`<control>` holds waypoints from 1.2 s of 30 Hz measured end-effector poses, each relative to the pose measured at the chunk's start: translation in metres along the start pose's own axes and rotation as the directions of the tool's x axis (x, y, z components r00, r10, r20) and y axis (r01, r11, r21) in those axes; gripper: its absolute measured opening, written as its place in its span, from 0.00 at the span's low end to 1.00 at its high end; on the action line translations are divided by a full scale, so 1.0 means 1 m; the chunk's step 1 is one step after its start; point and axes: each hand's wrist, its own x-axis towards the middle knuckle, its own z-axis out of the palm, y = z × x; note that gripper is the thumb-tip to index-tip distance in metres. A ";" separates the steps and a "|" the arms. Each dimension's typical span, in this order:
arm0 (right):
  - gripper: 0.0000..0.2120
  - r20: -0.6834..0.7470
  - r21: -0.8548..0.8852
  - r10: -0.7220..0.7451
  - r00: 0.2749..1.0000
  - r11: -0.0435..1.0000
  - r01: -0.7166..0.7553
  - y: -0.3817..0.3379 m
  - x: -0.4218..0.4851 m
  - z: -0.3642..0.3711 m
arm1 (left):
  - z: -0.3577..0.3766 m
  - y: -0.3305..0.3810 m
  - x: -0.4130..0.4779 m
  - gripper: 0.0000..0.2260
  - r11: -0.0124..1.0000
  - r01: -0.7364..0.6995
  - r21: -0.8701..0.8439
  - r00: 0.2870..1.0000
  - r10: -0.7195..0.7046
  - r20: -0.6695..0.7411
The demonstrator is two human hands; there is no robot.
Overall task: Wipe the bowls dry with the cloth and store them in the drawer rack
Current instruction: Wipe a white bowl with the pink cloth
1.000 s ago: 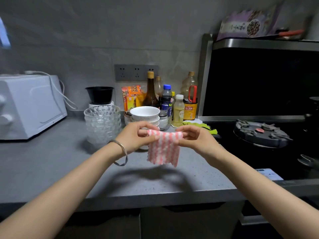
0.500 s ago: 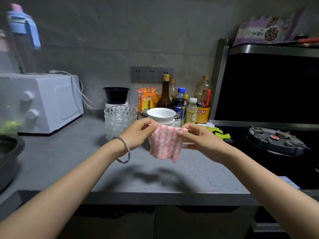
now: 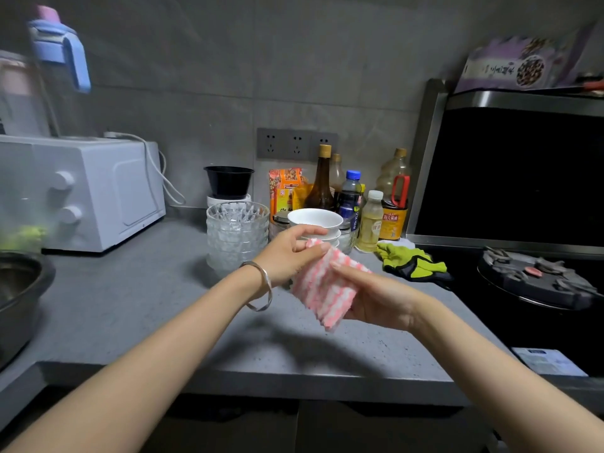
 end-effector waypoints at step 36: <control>0.29 -0.365 0.496 -0.322 0.873 0.726 0.476 -0.033 0.020 -0.047 | -0.006 0.006 0.044 0.19 0.959 -0.233 -0.160 0.894 0.146 -0.424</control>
